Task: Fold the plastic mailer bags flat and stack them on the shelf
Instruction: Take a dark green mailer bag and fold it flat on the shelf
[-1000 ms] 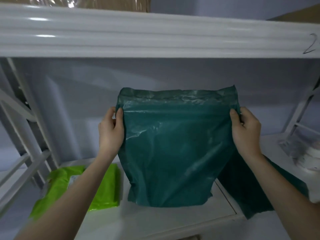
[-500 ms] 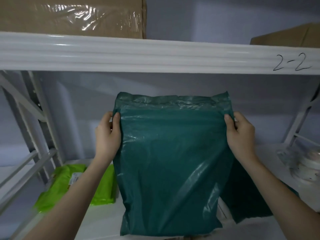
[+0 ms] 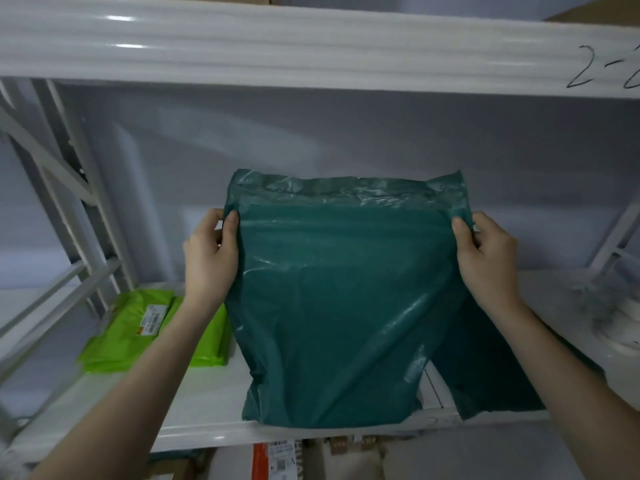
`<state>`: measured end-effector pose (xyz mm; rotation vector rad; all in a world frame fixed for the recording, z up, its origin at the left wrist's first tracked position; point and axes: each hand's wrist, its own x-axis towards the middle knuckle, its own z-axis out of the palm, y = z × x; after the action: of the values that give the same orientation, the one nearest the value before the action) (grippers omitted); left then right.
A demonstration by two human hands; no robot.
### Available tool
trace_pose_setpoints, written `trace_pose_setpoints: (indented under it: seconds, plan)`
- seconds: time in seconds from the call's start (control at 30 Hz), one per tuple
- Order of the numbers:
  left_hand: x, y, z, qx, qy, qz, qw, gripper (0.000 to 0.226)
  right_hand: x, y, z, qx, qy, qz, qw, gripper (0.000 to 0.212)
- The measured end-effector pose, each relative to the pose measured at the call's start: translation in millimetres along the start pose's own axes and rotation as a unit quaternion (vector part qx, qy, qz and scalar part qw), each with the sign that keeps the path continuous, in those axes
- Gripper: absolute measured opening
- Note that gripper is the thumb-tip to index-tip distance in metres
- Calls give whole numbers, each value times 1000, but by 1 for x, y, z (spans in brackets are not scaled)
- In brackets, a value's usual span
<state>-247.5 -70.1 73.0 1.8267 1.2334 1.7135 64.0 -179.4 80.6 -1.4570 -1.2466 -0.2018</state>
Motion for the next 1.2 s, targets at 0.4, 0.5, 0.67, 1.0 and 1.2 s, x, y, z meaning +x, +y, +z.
trace_pose_setpoints:
  seconds: [0.4,0.5,0.67,1.0,1.2]
  plan:
    - [68,-67,53,67,-34,-59,995,27,45,47,66,13,-3,111,994,40]
    - [89,-69,68,73,-29,-50,996,26,62,56,82,19,7,137,990,45]
    - [108,-81,89,10,-45,-98,994,22,82,67,108,115,1,248,962,27]
    - [48,-119,114,22,-219,-84,972,59,26,90,153,32,-192,221,956,62]
    - [-27,-133,113,161,-324,54,931,51,-53,78,166,-92,-301,53,948,40]
